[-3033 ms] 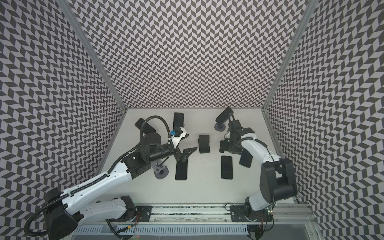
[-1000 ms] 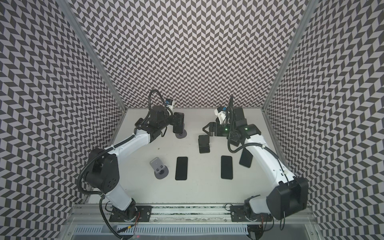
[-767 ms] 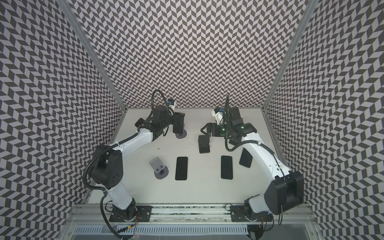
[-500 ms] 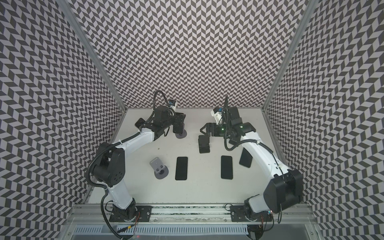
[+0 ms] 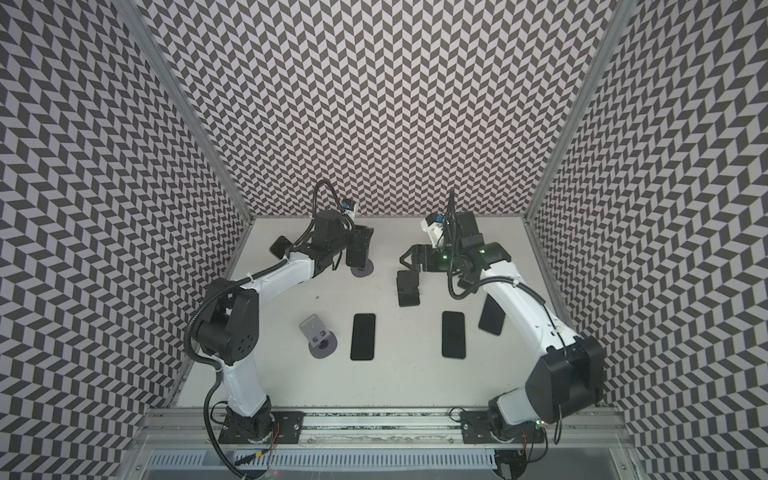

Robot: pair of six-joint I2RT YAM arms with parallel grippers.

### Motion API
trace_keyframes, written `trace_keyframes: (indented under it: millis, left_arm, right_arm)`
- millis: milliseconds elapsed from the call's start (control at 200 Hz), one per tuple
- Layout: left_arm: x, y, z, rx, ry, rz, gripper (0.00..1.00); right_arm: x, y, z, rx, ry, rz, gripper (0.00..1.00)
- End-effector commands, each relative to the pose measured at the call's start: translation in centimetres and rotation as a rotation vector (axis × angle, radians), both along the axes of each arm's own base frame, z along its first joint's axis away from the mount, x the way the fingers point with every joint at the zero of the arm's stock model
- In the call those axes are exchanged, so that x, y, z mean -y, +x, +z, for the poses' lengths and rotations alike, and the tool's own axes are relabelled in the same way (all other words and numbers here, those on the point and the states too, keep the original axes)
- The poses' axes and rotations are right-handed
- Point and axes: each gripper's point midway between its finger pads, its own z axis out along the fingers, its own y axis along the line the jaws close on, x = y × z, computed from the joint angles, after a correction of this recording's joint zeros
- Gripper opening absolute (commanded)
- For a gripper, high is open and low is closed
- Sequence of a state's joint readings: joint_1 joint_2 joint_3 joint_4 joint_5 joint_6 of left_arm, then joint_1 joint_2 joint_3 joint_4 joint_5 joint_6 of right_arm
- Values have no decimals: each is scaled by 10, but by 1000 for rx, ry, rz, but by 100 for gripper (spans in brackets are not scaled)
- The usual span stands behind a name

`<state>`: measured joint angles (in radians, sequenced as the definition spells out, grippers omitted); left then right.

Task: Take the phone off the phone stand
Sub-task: 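Close the left gripper on the top of the purple-edged phone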

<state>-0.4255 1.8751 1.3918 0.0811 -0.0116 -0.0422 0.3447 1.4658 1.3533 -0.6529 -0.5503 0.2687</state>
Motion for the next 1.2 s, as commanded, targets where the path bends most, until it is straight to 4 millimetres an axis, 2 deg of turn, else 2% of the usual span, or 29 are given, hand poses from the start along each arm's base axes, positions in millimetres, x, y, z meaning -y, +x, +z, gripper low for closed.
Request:
trace_keyframes:
  millis: [0,160,1197]
  left_arm:
    - [0,6,6,15,16,19,92]
    - [-6,7,-1,1,37,44,92]
    - [-4,13,-28,-32,89,38,88]
  right_arm:
    - [-4,5,8,39,-1,19,81]
    - [-4,4,8,40,-1,20,81]
    - [-6,6,-2,15,-12,31,82]
